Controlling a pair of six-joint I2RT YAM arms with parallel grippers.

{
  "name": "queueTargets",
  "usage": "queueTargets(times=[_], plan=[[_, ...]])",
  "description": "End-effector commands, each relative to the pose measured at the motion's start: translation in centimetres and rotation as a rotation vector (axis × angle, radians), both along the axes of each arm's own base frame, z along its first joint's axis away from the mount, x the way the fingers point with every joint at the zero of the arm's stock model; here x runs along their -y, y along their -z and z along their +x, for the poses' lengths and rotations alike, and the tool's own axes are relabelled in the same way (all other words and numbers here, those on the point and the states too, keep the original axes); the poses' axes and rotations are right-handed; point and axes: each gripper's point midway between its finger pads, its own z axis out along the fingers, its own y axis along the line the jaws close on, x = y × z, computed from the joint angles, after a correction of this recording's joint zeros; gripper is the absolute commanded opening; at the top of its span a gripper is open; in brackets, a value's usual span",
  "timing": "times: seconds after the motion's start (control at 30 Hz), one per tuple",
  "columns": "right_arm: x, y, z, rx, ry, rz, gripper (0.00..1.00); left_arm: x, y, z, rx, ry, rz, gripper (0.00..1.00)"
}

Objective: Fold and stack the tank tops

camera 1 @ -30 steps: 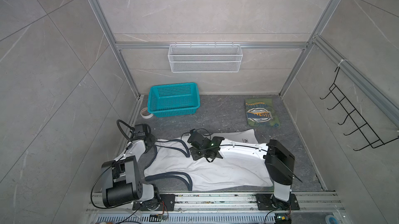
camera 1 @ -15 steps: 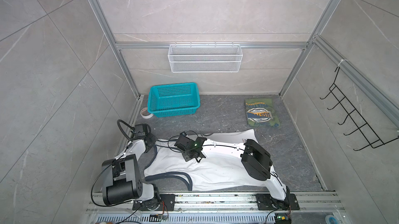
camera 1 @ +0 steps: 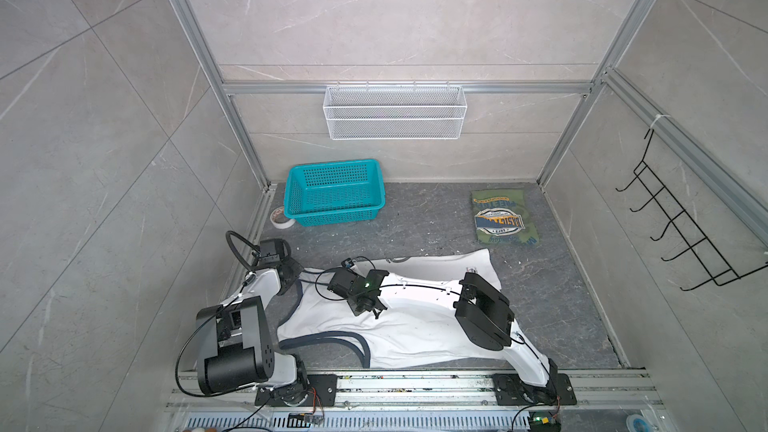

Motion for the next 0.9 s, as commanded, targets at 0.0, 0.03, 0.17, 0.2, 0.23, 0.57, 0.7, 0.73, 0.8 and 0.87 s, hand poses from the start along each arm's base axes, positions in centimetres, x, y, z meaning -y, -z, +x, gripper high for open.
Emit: queueTargets(times=[0.0, 0.03, 0.17, 0.2, 0.23, 0.57, 0.7, 0.73, 0.8, 0.87], plan=[[1.1, -1.5, -0.4, 0.054, 0.011, -0.025, 0.00, -0.3, -0.7, 0.7, 0.017, -0.008, 0.002, 0.01], [1.2, -1.8, -0.5, 0.055, 0.015, -0.017, 0.00, -0.4, -0.8, 0.8, 0.018, -0.008, 0.003, 0.01], [1.1, -2.0, -0.6, 0.056, 0.019, 0.011, 0.09, -0.3, -0.8, 0.7, 0.019, -0.008, 0.000, 0.01], [0.9, -2.0, -0.6, 0.054, 0.018, 0.011, 0.17, -0.3, -0.8, 0.7, 0.019, -0.009, 0.002, 0.01], [0.7, -2.1, -0.5, 0.049, 0.017, 0.014, 0.23, -0.3, -0.8, 0.7, 0.019, -0.011, 0.001, 0.01], [-0.9, -1.0, 0.4, 0.024, 0.035, 0.016, 0.35, -0.2, -0.9, 0.7, 0.024, -0.006, -0.004, 0.01], [-0.8, -0.7, 1.0, 0.040, 0.047, -0.023, 0.36, -0.2, -1.0, 0.6, 0.024, -0.006, -0.003, 0.00], [-0.6, -0.5, 1.2, 0.043, 0.052, -0.038, 0.36, -0.2, -1.0, 0.6, 0.025, -0.006, -0.003, 0.01], [-0.6, -0.2, 1.3, 0.044, 0.051, -0.049, 0.35, -0.2, -1.0, 0.6, 0.028, -0.006, -0.002, 0.00], [-0.6, 0.3, 1.3, 0.040, 0.051, -0.060, 0.34, -0.2, -1.1, 0.7, 0.030, -0.005, -0.003, 0.00]])
